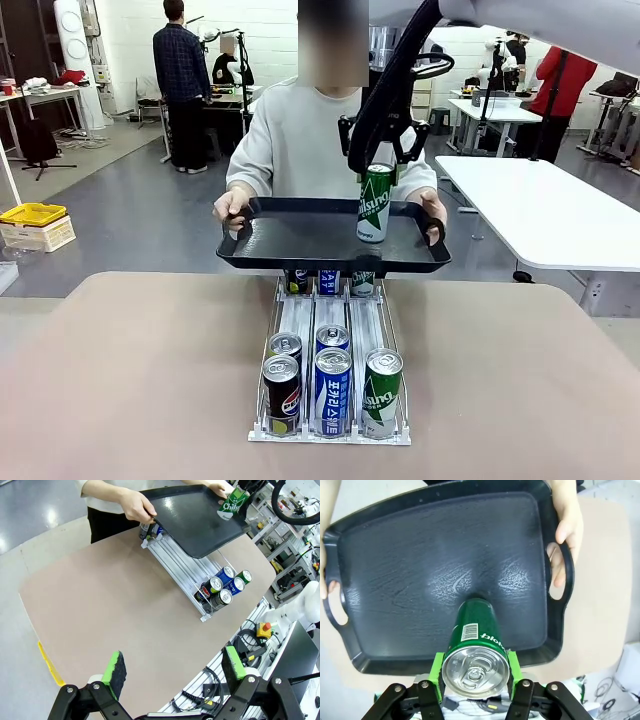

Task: Retrieve and hand over the desired beverage to the person.
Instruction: Place the picked can on the Handle tray extended by the person.

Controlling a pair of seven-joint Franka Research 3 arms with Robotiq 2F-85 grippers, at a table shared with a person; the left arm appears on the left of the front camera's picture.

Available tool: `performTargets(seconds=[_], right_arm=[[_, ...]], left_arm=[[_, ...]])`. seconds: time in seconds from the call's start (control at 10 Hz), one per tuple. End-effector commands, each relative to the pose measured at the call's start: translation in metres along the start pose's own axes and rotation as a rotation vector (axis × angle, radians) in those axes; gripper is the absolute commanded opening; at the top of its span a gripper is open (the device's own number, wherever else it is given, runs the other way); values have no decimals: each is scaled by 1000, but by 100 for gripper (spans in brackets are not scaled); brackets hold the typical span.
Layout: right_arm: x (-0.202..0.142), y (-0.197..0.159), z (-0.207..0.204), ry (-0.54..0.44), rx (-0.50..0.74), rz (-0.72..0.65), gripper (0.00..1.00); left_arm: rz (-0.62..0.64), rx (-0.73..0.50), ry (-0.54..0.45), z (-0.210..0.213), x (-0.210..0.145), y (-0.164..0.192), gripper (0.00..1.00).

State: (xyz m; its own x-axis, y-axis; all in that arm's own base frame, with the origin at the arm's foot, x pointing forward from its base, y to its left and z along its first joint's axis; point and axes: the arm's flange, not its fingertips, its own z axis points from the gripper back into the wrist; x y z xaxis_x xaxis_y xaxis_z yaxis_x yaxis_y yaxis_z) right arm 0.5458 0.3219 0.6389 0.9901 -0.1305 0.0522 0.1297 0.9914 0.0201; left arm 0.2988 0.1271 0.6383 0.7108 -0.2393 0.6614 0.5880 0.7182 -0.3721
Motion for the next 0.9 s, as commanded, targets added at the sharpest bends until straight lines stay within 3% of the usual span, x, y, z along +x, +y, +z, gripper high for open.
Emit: performTargets(seconds=[0.0,0.4,0.5,0.6,0.8], right_arm=[[4,-2,1,7,1,-12,58],[3,-1,2,-1,3,10,58],[3,-2,2,9,0,16,67],[3,-3,1,16,6,27,100],[2,-3,1,21,10,33,100]], left_arm=[[-22,-15,-10,1,-2,0,100],[-22,-15,-10,1,-2,0,100],[-22,-15,-10,1,-2,0,100],[-22,-15,-10,1,-2,0,100],[-22,-15,-10,1,-2,0,100]])
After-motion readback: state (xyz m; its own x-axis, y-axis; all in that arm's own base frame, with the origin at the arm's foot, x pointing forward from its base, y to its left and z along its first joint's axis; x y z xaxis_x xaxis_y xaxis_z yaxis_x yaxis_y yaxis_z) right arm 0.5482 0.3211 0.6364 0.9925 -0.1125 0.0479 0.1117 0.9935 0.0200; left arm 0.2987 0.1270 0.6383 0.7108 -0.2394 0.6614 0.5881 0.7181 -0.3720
